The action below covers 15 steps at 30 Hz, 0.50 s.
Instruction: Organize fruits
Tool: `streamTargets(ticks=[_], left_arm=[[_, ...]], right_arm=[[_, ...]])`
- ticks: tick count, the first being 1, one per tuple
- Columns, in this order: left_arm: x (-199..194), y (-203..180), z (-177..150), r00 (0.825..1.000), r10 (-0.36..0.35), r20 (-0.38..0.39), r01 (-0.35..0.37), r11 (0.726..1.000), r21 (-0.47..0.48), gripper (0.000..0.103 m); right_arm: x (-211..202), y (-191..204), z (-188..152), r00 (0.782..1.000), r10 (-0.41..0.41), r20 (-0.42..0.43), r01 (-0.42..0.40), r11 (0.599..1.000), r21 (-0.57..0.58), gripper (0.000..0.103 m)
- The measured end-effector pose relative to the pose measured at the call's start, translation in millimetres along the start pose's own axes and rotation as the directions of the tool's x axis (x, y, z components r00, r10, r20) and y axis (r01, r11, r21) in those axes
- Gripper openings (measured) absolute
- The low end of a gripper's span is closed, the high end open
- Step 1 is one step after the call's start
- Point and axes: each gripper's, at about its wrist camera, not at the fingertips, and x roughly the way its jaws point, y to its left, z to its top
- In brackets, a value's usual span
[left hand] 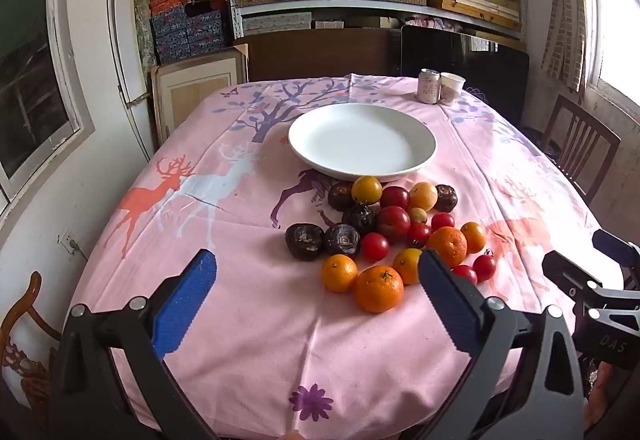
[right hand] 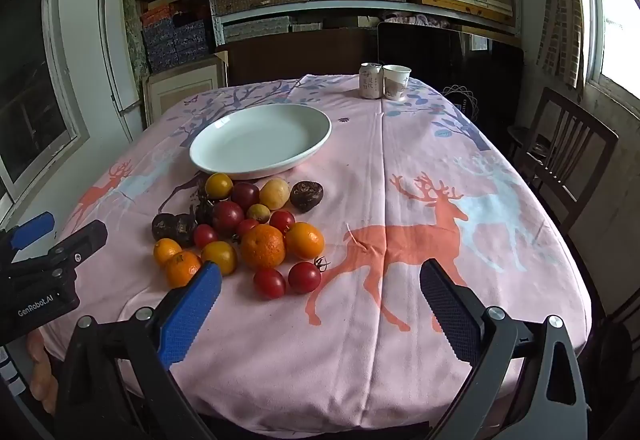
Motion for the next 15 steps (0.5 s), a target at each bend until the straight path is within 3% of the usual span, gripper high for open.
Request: streamTargets(ticks=[15], left_arm=[[10, 4, 2, 1.000, 0.022, -0.017, -0.022, 1.000, 0.001, 0.099]], right_arm=[[2, 4, 3, 1.000, -0.011, 0.014, 0.012, 1.000, -0.015, 0.100]])
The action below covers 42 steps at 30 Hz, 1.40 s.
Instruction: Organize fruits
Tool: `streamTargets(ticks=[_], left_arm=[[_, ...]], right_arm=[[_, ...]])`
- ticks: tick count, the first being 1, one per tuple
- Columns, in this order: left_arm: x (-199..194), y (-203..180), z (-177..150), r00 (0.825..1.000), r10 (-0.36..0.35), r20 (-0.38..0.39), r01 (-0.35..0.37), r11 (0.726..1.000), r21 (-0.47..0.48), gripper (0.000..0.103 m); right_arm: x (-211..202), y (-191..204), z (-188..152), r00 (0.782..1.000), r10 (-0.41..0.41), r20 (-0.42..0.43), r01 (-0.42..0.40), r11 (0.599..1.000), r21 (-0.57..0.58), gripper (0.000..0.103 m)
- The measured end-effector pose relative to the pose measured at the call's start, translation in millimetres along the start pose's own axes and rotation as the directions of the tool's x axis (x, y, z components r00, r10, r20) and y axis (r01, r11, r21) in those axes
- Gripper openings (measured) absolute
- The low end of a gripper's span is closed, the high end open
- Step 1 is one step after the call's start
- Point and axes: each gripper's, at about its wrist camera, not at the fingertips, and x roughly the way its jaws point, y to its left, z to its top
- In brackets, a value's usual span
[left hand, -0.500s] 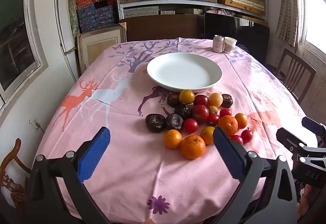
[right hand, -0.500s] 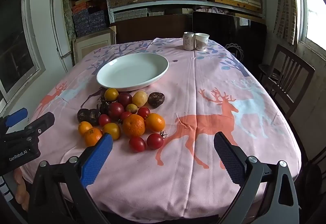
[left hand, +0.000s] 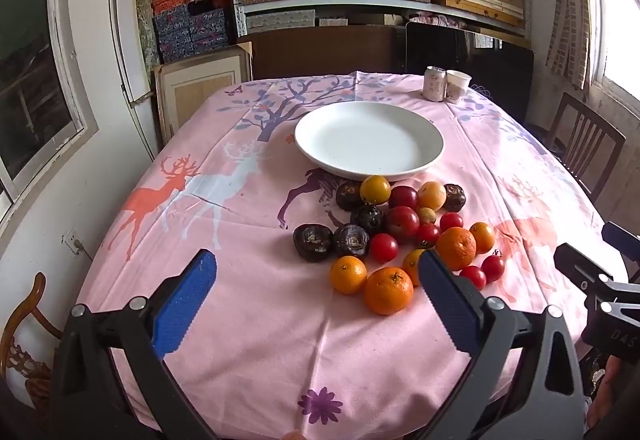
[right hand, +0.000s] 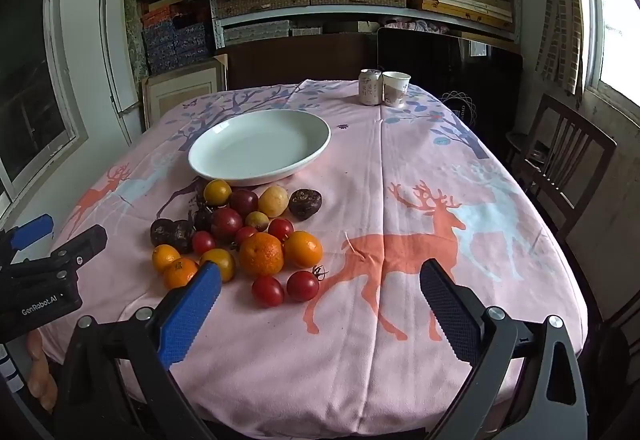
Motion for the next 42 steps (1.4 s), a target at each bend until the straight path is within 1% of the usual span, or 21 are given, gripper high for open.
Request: streamTargets(ticks=[5, 15, 20, 42], left_arm=[[-3, 3, 1, 1.000, -0.002, 0.011, 0.002, 1.000, 0.001, 0.099], [-1, 6, 1, 1.000, -0.002, 0.006, 0.002, 1.000, -0.011, 0.099], [1, 6, -1, 1.000, -0.001, 0.005, 0.001, 1.000, 0.003, 0.099], [7, 6, -8, 1.000, 0.001, -0.002, -0.001, 1.000, -0.001, 0.099]], right_arm=[[0, 0, 0, 1.000, -0.001, 0.002, 0.001, 1.000, -0.003, 0.100], [1, 6, 1, 1.000, 0.001, 0.003, 0.000, 1.000, -0.022, 0.100], [-1, 9, -2, 1.000, 0.002, 0.016, -0.001, 0.999, -0.035, 0.100], [5, 11, -7, 1.000, 0.019, 0.006, -0.019, 0.999, -0.030, 0.100]])
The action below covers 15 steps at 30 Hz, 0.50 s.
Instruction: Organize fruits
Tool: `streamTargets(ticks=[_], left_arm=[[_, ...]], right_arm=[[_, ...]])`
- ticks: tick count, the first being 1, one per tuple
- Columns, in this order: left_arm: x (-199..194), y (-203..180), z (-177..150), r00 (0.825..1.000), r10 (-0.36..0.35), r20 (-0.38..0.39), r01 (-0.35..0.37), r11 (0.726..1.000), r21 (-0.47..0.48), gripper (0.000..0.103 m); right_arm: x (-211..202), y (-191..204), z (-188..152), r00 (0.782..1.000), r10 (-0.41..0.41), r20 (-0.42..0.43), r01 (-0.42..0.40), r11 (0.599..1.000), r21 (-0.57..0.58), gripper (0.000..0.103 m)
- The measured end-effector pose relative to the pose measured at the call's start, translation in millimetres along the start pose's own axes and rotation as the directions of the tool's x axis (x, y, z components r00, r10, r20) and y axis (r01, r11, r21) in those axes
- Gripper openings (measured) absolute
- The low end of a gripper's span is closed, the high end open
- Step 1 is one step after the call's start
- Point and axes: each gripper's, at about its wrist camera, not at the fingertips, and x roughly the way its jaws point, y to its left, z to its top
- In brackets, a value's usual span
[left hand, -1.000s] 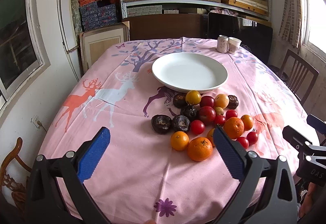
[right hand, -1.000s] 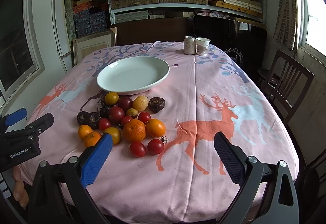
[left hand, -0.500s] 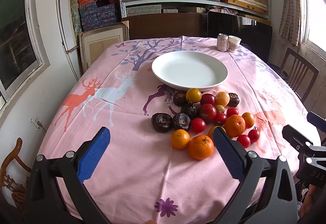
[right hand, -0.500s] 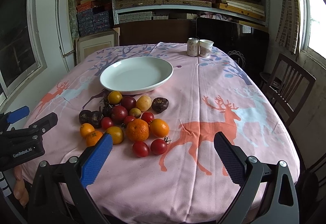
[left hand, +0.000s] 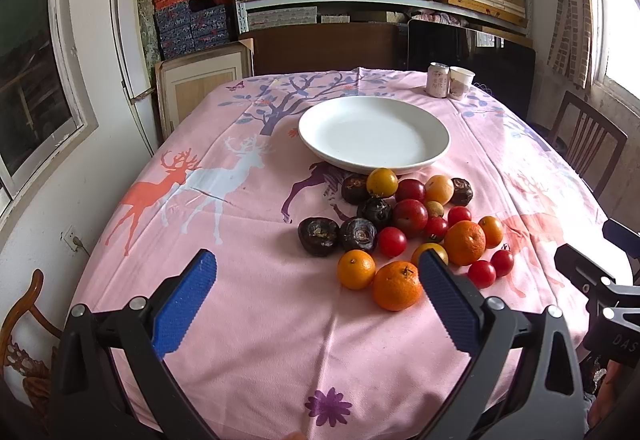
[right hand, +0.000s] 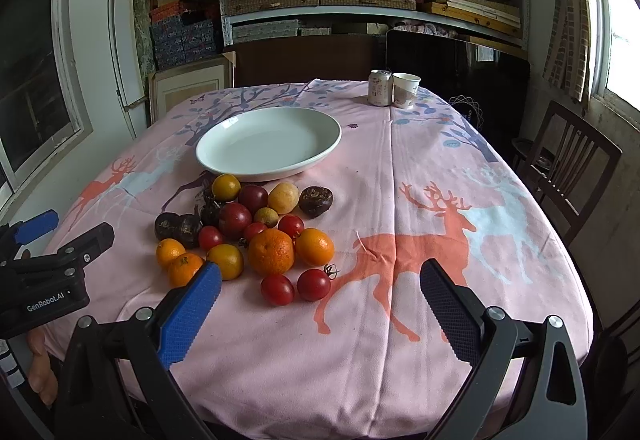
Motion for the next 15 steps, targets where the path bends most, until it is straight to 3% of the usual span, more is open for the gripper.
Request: streamTargets(ticks=[15], left_arm=[[3.4, 4.5, -2.0, 1.000, -0.003, -0.010, 0.003, 1.000, -0.005, 0.099]], right_arm=[[1.5, 2.0, -0.7, 1.000, 0.014, -0.006, -0.014, 1.000, -0.001, 0.100]])
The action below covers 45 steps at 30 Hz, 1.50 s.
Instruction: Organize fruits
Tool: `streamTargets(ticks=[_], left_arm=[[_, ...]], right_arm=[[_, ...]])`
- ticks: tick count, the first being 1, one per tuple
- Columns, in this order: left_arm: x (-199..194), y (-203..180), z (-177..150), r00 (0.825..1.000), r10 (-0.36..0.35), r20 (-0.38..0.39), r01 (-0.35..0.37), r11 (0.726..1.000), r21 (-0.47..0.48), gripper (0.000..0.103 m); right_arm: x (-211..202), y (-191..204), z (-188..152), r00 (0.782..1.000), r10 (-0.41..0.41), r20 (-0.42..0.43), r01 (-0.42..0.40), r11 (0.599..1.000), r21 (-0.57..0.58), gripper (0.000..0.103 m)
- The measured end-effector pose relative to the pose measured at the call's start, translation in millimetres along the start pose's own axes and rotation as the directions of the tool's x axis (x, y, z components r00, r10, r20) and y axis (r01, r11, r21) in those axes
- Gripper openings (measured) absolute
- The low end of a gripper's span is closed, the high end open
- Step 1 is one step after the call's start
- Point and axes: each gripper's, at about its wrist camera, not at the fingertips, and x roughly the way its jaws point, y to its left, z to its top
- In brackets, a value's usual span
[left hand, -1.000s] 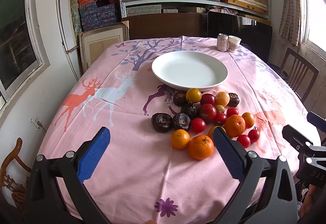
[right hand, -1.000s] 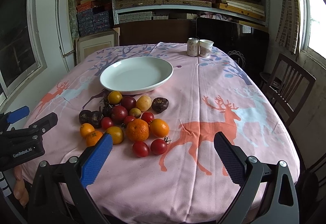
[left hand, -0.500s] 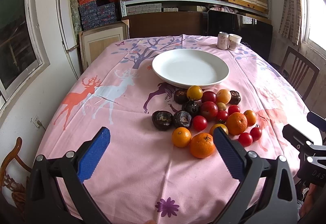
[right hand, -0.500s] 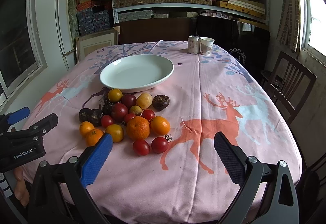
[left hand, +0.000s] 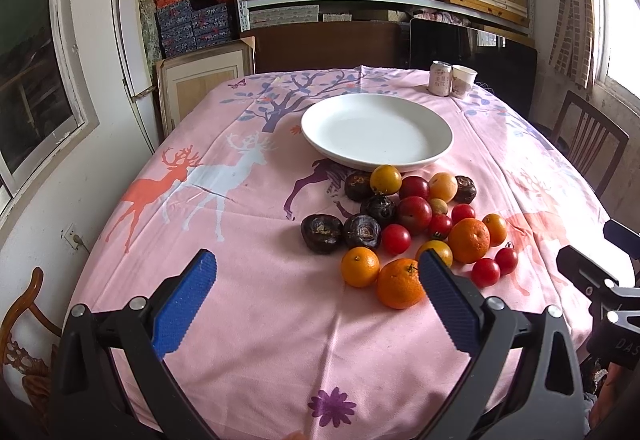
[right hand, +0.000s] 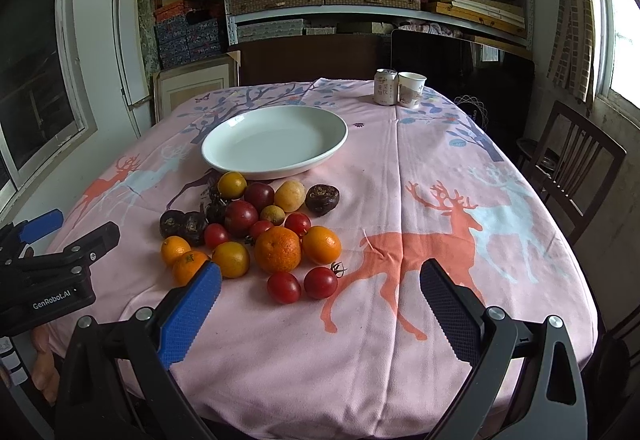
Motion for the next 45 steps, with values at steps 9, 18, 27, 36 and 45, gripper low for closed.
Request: streamTargets(ticks=[9, 18, 27, 36, 45], left_arm=[[3, 2, 0, 1.000, 0.001, -0.001, -0.001, 1.000, -0.004, 0.099], [2, 2, 2, 1.000, 0.012, -0.003, -0.012, 1.000, -0.005, 0.099], [1, 3, 2, 1.000, 0.018, 0.000, -0.018, 1.000, 0.002, 0.099], [29, 0, -30, 0.997, -0.015, -0.081, 0.022, 0.996, 0.082, 0.099], [52, -27, -35, 0.994, -0.093, -0.063, 0.101, 0.986, 0.136, 0.068]], right_arm=[[1, 1, -1, 1.000, 0.002, -0.002, -0.002, 1.000, 0.000, 0.100], [-1, 2, 1, 1.000, 0.005, 0.001, -0.005, 1.000, -0.008, 0.100], [-4, 3, 3, 1.000, -0.002, 0.013, 0.003, 1.000, -0.020, 0.100], [0, -31, -4, 0.998, -0.061, 0.015, 0.060, 0.997, 0.047, 0.100], [18, -48, -16, 0.998, -0.054, -0.037, 0.057, 0.995, 0.078, 0.100]])
